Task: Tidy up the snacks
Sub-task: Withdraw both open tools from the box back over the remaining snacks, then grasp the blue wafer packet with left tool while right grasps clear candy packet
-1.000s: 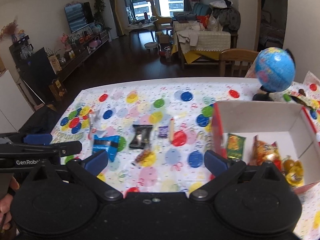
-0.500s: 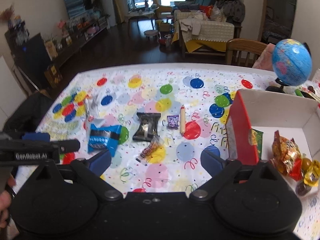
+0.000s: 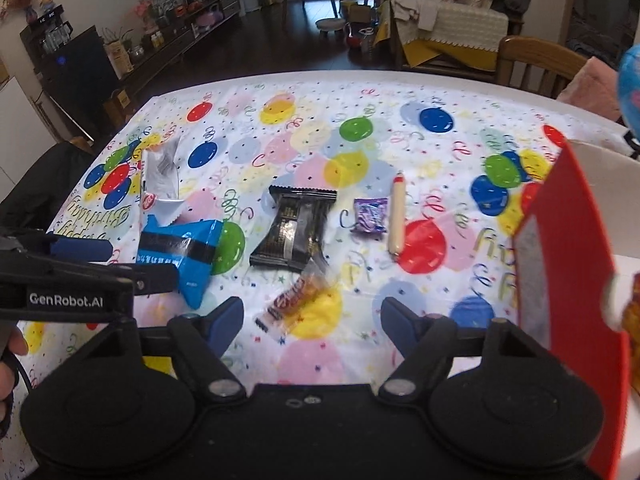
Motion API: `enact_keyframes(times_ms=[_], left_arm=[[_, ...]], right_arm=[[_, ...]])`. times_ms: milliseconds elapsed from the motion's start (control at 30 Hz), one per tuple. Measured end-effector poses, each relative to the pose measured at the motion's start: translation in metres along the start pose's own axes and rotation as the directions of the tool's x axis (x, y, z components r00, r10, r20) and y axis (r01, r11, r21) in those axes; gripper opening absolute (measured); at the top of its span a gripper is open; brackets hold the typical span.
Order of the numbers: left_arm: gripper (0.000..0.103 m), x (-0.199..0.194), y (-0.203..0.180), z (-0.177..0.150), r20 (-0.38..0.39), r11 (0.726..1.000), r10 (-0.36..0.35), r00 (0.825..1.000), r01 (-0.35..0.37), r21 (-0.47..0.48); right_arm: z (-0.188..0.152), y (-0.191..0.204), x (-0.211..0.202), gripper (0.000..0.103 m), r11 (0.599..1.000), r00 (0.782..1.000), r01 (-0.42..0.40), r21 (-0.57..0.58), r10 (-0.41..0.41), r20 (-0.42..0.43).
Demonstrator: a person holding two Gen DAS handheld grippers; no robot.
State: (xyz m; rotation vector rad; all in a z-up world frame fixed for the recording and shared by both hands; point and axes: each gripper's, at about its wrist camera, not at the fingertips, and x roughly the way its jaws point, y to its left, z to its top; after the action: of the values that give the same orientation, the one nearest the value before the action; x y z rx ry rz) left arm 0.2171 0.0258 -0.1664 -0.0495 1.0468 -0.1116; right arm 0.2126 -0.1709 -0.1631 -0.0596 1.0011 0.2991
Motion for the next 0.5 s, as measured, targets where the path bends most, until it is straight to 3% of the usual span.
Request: enact_keyframes(times_ms=[200, 500], left_arm=[[0.083, 0.018, 0.010, 0.006, -0.036, 0.998, -0.001, 0.999, -0.001, -0.057], [0.083, 0.029, 0.010, 0.007, -0.046, 0.998, -0.030, 0.998, 0.027, -0.065]], right_arm=[[0.009, 0.000, 0.023, 0.069, 1.000, 1.000, -0.013, 0.003, 0.013, -0.019], [0.011, -0.002, 0.044, 0.055, 1.000, 0.999, -0.005, -0.002, 0.005, -0.043]])
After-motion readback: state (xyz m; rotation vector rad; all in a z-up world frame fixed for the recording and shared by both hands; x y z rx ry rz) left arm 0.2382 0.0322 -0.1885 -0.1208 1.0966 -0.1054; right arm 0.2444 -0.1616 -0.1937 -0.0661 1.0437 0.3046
